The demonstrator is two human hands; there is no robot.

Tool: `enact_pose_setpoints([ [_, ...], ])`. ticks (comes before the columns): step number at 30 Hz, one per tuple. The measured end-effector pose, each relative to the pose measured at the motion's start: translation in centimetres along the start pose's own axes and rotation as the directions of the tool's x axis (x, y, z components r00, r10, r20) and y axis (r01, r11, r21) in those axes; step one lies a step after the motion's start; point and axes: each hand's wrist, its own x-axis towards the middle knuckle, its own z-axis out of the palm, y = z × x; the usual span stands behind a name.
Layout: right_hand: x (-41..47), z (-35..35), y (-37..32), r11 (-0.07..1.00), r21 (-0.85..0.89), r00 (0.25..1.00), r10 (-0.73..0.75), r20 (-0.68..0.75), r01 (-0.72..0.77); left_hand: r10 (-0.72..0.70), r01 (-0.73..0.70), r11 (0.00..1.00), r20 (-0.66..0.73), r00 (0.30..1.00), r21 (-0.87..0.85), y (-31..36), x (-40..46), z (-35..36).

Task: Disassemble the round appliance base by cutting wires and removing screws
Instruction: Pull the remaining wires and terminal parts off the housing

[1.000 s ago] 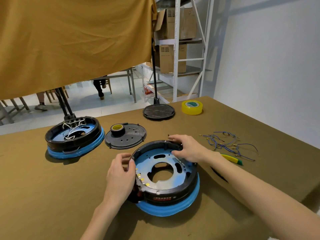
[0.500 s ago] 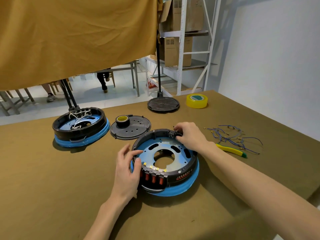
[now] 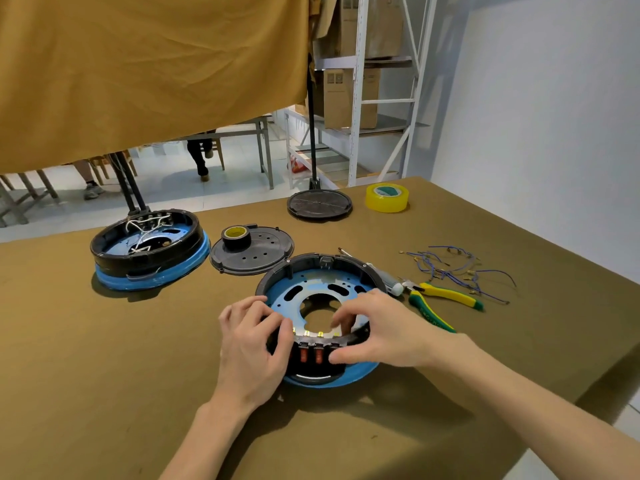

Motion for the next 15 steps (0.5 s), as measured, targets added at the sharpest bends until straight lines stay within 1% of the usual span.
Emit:
enact_pose_setpoints([
  [3,-0.2,-0.7,1.7,0.999,-0.026,1.000,0.025,-0.002,-0.025,0.047,-0.048,0.998,0.029,0.998,0.033,0.8,-0.1,-0.1],
  [7,-0.2,-2.1,2.8,0.999,-0.010,0.999,0.033,0.005,-0.033,0.087,-0.085,0.996,0.131,0.988,-0.022,2.4,0.3,0.7],
  [10,-0.7,-1.6,2.8,0.997,-0.065,0.998,0.036,-0.049,-0.039,0.086,-0.078,0.996,0.211,0.974,-0.047,2.3,1.1,1.2],
  [12,-1.1,-0.6,2.2,0.994,-0.112,0.998,0.007,-0.055,-0.013,0.096,-0.084,0.995,0.239,0.966,-0.058,1.1,1.5,0.8],
  [13,-1.1,-0.3,1.8,0.995,-0.101,1.000,-0.009,-0.029,0.006,0.097,-0.085,0.995,0.236,0.967,-0.060,0.4,1.5,0.5],
  [15,-0.7,-0.4,1.3,1.000,0.014,0.999,-0.011,0.051,0.010,0.088,-0.074,0.994,0.204,0.975,-0.079,-0.5,1.4,-0.2],
])
